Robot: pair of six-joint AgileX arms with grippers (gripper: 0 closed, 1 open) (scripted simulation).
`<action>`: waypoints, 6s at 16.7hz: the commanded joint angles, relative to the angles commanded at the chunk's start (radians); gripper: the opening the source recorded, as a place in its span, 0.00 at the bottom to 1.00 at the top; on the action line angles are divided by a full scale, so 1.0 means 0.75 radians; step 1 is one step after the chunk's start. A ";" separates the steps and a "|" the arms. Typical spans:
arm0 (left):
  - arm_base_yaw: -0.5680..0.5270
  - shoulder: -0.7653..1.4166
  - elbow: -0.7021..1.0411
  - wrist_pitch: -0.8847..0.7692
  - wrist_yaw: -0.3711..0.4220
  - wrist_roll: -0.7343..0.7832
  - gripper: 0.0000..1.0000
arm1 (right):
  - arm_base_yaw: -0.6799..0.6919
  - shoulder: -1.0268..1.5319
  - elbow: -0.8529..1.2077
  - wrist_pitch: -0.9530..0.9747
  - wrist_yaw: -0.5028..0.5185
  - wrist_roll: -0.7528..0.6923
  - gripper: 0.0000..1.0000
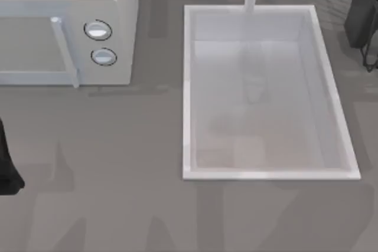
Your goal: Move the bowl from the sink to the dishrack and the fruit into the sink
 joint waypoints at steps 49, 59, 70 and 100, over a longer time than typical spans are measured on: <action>0.000 0.000 0.000 0.000 0.000 0.000 1.00 | 0.397 -2.367 -1.286 -1.087 0.367 -0.020 1.00; 0.000 0.000 0.000 0.000 0.000 0.000 1.00 | 0.409 -2.396 -1.305 -1.097 0.370 -0.022 1.00; 0.000 0.000 0.000 0.000 0.000 0.000 1.00 | 0.409 -2.396 -1.305 -1.097 0.370 -0.022 1.00; 0.000 0.000 0.000 0.000 0.000 0.000 1.00 | 0.025 -0.414 0.016 -2.504 0.371 -0.394 1.00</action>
